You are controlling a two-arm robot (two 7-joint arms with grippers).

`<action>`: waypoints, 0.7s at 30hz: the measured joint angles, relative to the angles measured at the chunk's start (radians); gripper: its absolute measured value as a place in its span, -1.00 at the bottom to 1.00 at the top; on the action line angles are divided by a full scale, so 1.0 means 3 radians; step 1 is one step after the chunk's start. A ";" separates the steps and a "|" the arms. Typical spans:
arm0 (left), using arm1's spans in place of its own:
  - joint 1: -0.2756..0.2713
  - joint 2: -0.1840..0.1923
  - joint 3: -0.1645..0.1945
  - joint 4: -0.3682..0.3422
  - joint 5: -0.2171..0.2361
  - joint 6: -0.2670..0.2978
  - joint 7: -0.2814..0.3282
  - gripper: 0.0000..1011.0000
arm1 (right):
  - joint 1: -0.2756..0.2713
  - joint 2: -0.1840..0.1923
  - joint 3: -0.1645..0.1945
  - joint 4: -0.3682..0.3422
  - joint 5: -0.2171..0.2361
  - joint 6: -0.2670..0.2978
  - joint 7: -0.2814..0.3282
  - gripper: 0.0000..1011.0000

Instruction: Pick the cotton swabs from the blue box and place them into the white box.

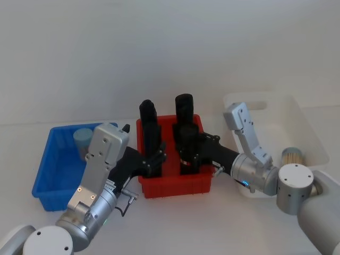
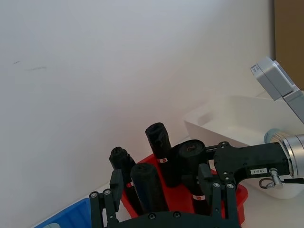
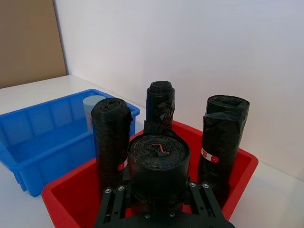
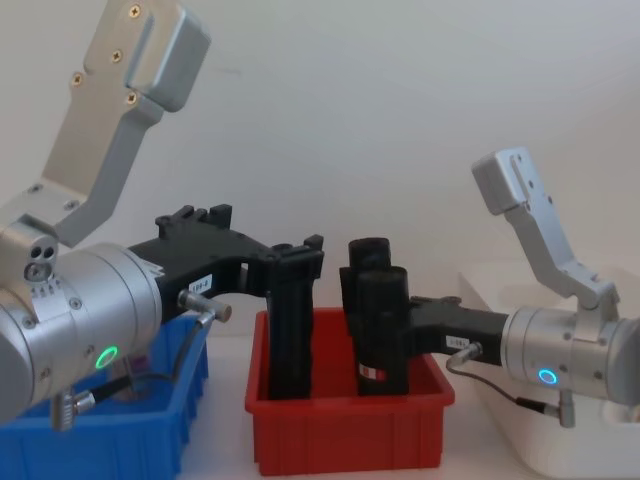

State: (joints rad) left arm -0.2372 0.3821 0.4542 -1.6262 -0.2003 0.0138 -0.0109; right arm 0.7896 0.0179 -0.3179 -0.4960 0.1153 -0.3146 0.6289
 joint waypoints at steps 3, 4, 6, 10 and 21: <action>0.0000 0.0000 0.0000 0.0000 0.0000 0.0000 0.0000 0.99 | 0.0001 0.0001 0.0001 -0.0001 0.0007 -0.0015 0.0001 0.06; 0.0000 0.0000 0.0000 0.0000 0.0000 0.0000 0.0000 0.99 | -0.0003 0.0003 0.0003 -0.0009 0.0010 -0.0016 0.0000 0.05; 0.0000 0.0000 0.0000 0.0000 0.0000 0.0000 0.0000 0.99 | -0.0032 0.0014 0.0009 -0.0071 0.0021 -0.0017 -0.0011 0.03; 0.0000 0.0000 0.0000 0.0000 0.0000 0.0000 0.0000 0.99 | -0.0118 0.0047 0.0025 -0.0248 0.0045 0.0002 -0.0049 -0.01; 0.0000 0.0000 0.0000 0.0000 0.0000 0.0000 0.0000 0.99 | -0.0449 0.0179 0.0090 -0.0991 0.0158 0.0150 -0.0240 -0.04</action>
State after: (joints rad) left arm -0.2371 0.3821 0.4542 -1.6262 -0.2004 0.0139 -0.0110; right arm 0.6548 0.0717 -0.2908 -0.7931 0.1626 -0.2696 0.5570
